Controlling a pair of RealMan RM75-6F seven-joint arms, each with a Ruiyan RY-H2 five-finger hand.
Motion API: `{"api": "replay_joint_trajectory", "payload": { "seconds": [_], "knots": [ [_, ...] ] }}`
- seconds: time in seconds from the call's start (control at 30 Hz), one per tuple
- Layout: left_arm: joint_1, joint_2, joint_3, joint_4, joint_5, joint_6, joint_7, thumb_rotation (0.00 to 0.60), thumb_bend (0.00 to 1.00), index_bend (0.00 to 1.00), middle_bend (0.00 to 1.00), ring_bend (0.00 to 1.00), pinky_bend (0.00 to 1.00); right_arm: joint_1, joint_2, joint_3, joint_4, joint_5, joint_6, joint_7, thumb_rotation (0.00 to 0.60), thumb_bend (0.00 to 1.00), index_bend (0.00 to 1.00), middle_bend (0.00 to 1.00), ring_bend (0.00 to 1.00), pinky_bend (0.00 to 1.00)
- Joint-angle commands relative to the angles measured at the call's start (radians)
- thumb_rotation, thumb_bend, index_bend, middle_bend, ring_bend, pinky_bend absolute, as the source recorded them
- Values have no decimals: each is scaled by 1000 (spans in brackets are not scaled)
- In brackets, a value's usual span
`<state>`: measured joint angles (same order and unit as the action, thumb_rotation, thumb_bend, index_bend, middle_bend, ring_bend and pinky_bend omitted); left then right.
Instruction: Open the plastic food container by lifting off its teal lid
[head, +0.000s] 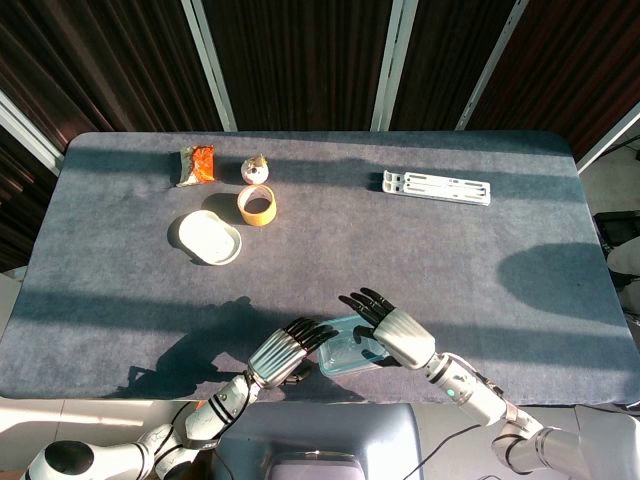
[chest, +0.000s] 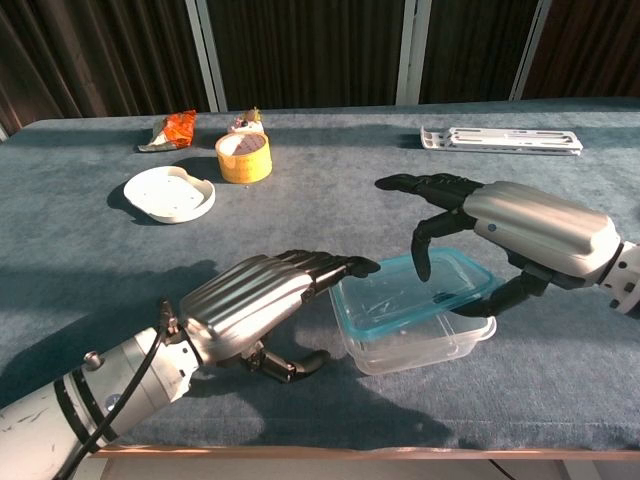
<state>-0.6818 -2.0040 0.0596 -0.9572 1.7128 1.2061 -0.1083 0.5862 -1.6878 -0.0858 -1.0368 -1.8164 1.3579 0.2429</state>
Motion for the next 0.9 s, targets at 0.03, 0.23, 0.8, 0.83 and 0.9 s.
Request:
{"api": "replay_joint_trajectory", "payload": {
  "seconds": [0.03,0.23,0.8,0.83,0.9],
  "knots": [
    [-1,-2,5,9,15,19,-17,600,335,91,285,230,126,2,-9,0,5,-3,3,-2,600,533,708,73,0,0],
    [-6,8,3,14,24,36,-50,600,336,73,198,123,61,0,-10,-2,6,-11,21,-2,600,622,764,94,0,0],
    [-21,61,-60,12,34,157,-105,600,334,0,0,0,0,-4,-5,86,39,7,148,-56,600,627,771,123,0,0],
    [-20,72,-63,2,33,164,-102,600,335,0,0,0,0,-4,0,96,38,14,153,-61,600,627,771,124,0,0],
    [-17,91,-67,-12,34,177,-94,600,335,0,0,0,0,-2,9,114,39,29,154,-75,600,627,771,124,0,0]
  ]
}}
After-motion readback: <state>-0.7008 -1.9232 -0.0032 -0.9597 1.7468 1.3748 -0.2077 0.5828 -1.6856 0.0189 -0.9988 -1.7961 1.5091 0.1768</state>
